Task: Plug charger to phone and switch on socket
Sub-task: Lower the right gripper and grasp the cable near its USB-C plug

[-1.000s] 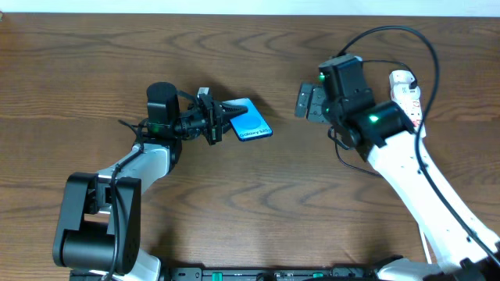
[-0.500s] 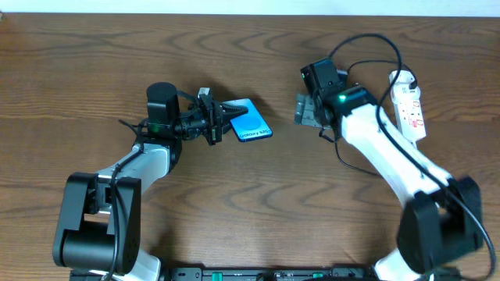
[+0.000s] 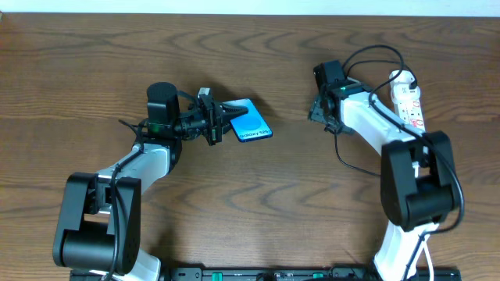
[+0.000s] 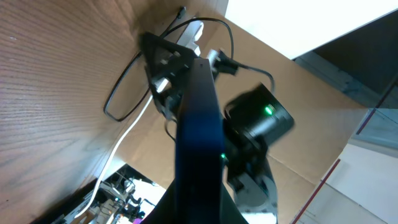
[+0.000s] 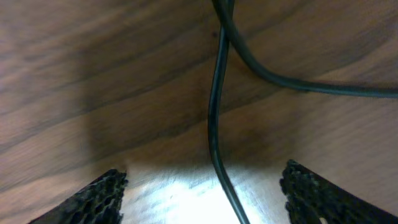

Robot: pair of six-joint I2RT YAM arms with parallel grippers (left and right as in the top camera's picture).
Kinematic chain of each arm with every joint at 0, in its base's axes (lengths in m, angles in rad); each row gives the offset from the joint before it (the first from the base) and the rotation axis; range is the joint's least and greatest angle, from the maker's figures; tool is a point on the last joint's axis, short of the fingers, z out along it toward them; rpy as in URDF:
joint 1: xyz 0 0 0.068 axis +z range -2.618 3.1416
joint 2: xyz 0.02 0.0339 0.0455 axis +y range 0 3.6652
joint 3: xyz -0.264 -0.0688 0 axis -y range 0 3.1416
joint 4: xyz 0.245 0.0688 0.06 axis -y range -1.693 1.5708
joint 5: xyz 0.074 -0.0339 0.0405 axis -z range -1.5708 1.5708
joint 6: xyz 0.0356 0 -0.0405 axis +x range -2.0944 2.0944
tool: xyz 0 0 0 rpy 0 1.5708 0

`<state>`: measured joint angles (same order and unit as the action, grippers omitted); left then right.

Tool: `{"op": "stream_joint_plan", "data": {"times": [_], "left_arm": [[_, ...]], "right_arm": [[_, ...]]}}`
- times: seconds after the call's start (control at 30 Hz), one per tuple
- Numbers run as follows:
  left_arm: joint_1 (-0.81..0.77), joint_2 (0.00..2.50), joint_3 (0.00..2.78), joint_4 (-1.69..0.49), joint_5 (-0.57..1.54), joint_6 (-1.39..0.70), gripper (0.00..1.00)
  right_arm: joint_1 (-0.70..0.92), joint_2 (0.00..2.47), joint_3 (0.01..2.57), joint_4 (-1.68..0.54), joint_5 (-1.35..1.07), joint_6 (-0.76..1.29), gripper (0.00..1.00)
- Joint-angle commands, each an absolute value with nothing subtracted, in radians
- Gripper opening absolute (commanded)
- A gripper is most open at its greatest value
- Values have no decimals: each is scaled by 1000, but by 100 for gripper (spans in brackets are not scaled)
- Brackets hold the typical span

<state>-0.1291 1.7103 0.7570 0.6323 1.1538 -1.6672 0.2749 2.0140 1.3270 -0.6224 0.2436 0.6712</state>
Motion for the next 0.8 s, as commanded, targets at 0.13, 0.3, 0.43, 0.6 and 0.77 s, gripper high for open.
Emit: {"op": "stream_joint_plan", "data": {"times": [0.13, 0.3, 0.43, 0.6, 0.77], "left_arm": [[-126, 1704, 785, 641, 1186, -1650, 7], [-126, 1704, 785, 641, 1186, -1650, 7], [-126, 1704, 785, 641, 1186, -1650, 7], [-126, 1704, 785, 641, 1186, -1650, 7], [-126, 1704, 785, 641, 1186, -1650, 7]], "right_arm": [[269, 2064, 1338, -590, 231, 683, 55], [270, 2064, 1338, -590, 144, 580, 19], [276, 2064, 1338, -599, 12, 433, 14], [308, 2064, 1338, -696, -173, 240, 17], [355, 2064, 1332, -839, -138, 211, 18]]}}
